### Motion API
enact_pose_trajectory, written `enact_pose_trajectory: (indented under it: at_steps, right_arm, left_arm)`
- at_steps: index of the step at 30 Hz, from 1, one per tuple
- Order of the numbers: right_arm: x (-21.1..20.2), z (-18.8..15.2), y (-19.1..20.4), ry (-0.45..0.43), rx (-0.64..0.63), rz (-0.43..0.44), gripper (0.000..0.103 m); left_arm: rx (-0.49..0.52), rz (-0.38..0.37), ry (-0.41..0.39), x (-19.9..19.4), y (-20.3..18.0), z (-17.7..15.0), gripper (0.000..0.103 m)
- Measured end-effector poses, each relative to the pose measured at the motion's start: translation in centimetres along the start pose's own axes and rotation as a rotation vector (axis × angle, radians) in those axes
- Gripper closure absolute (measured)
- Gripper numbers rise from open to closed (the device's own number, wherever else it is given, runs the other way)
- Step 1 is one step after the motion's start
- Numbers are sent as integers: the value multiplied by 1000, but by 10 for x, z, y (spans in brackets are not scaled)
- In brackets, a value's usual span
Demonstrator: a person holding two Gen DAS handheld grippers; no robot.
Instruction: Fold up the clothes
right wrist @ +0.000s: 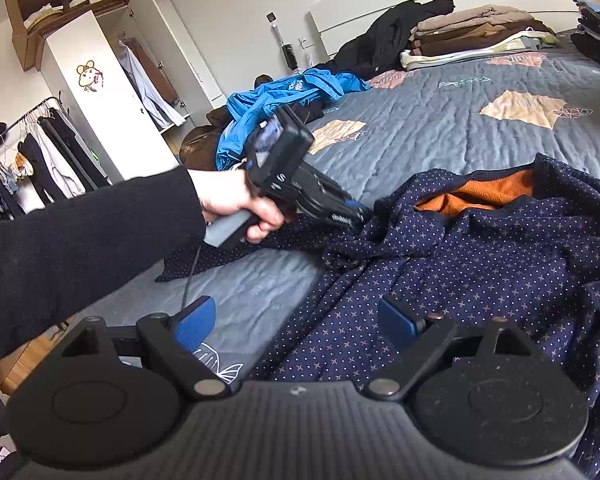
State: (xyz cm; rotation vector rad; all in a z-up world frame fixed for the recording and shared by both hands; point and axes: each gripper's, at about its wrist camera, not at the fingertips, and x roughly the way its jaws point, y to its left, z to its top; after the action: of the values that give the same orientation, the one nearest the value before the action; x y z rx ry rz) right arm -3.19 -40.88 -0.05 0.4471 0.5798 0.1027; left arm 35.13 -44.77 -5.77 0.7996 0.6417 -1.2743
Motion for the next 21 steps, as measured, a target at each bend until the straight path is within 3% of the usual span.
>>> enact_pose_trajectory:
  at_steps: [3, 5, 8, 10, 13, 16, 19, 21]
  right_arm:
    - [-1, 0, 0, -4, 0, 2, 15]
    - [-1, -1, 0, -4, -1, 2, 15]
    - [-1, -1, 0, -3, -1, 0, 15]
    - [-1, -1, 0, -6, 3, -2, 15]
    - [-1, 1, -1, -14, 7, -9, 15]
    - [-1, 2, -4, -20, 13, -20, 15]
    - [-1, 3, -7, -19, 24, -23, 15]
    - [-1, 2, -7, -19, 24, -24, 15]
  left_arm:
    - [-150, 35, -121, -24, 33, 5, 101]
    - [-212, 27, -129, -28, 49, 4, 101]
    - [-184, 77, -113, -22, 43, 4, 100]
    - [-186, 44, -86, -13, 38, 4, 99]
    - [-104, 35, -29, -5, 23, 1, 97]
    - [-139, 34, -51, -13, 30, -4, 94]
    - [-189, 60, -99, -31, 42, -4, 82]
    - [-185, 37, -116, -39, 40, -1, 61]
